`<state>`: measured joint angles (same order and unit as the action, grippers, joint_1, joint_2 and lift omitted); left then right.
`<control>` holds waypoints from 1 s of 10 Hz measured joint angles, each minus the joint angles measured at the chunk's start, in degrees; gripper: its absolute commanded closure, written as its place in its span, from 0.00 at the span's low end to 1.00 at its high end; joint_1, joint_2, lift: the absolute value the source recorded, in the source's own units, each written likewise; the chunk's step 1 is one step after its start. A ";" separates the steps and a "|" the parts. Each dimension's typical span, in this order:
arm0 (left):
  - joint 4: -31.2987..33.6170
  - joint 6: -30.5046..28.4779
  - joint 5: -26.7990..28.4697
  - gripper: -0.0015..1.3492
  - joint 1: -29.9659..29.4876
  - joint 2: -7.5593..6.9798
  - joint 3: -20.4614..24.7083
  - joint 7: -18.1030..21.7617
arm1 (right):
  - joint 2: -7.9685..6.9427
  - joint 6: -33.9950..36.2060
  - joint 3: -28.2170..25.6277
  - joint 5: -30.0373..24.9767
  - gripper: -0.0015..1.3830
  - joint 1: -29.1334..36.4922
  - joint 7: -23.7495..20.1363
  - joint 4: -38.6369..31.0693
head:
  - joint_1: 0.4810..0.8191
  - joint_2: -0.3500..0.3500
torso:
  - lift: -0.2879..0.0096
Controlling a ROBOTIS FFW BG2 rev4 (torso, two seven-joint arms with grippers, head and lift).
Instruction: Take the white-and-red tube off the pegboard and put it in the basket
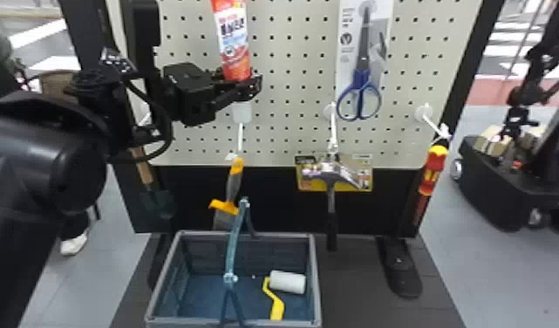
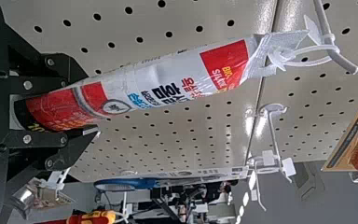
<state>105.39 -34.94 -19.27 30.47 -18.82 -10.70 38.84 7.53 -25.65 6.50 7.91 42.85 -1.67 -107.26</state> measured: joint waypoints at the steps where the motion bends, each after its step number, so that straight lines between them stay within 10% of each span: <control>1: 0.11 -0.01 0.02 0.90 0.01 0.01 -0.02 -0.01 | 0.02 -0.01 0.00 0.00 0.23 0.00 -0.01 0.00 | 0.20 0.50 | 0.63; 10: 0.82 -0.13 0.76 0.90 -1.00 -0.09 0.81 -0.53 | 0.08 1.03 0.00 0.09 0.23 -0.05 -0.18 0.56 | 0.20 0.50 | 0.63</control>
<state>106.21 -35.07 -18.50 29.47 -18.91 -9.89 38.31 7.61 -24.62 6.50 8.00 42.80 -1.85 -106.69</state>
